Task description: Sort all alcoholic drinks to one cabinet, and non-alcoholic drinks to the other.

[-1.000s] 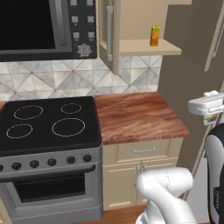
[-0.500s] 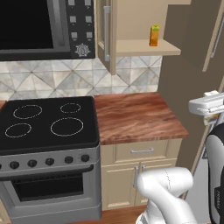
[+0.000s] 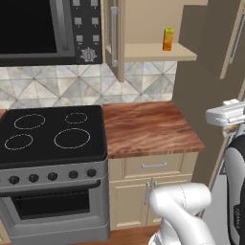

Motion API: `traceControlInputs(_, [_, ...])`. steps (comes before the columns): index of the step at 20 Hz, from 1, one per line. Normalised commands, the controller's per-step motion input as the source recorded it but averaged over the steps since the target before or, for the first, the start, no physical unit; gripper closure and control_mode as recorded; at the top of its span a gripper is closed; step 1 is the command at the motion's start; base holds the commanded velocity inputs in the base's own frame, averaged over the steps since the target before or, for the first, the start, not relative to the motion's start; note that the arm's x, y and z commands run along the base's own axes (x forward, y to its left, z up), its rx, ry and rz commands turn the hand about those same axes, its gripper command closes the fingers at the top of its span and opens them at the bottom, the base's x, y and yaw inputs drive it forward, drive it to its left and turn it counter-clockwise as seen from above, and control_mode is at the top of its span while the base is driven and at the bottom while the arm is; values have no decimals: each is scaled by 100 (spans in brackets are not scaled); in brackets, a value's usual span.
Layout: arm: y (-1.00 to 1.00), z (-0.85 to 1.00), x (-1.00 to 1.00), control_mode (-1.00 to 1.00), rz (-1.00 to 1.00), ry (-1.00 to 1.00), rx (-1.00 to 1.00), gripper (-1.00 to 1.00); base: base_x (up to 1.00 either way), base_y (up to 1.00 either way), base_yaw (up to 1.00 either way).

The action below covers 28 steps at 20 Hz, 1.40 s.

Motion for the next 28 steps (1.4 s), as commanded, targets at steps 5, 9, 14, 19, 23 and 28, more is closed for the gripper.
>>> traceControlInputs(5, [0, 0, 0, 100, 0, 0, 0, 100, 25, -35, 1])
traceControlInputs(9, [0, 0, 0, 100, 0, 0, 0, 100, 39, -26, 0])
traceControlInputs(14, [0, 0, 0, 100, 0, 0, 0, 100, 44, -17, 0])
traceControlInputs(19, [0, 0, 0, 100, 0, 0, 0, 100, 41, -19, 0])
traceControlInputs(23, [0, 0, 0, 100, 0, 0, 0, 100, 36, -15, 0])
traceControlInputs(28, [0, 0, 0, 100, 0, 0, 0, 100, 31, -8, 0])
